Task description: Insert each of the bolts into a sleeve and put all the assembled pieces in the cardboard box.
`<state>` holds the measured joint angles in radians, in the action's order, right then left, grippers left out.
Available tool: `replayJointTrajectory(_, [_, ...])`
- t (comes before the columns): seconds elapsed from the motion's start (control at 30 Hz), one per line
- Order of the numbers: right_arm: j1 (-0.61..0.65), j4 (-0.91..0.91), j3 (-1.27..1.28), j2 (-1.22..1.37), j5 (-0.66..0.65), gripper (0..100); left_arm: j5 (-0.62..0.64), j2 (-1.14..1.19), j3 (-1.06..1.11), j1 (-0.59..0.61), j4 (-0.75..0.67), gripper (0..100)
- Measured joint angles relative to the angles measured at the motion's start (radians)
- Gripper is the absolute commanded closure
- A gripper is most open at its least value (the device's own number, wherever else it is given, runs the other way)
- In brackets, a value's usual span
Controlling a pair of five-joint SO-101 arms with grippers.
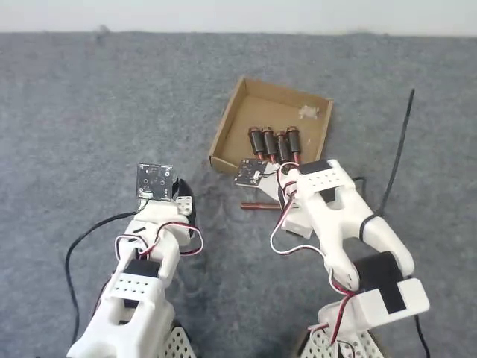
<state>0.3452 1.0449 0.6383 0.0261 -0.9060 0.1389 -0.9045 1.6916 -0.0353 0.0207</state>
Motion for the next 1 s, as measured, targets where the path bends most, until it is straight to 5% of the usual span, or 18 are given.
replayJointTrajectory(0.3, [-0.038, -0.061, 0.044, -0.029, 0.272, 99.2, 0.000, 0.000, 0.000, 0.000, 0.000, 99])
replayJointTrajectory(0.6, [-0.117, -0.305, 0.390, -0.371, 0.571, 99.2, -0.002, 0.000, 0.000, 0.000, 0.000, 99])
replayJointTrajectory(1.0, [-0.226, -0.425, 0.744, -0.905, 0.720, 98.8, -0.002, 0.000, 0.000, 0.000, 0.000, 99])
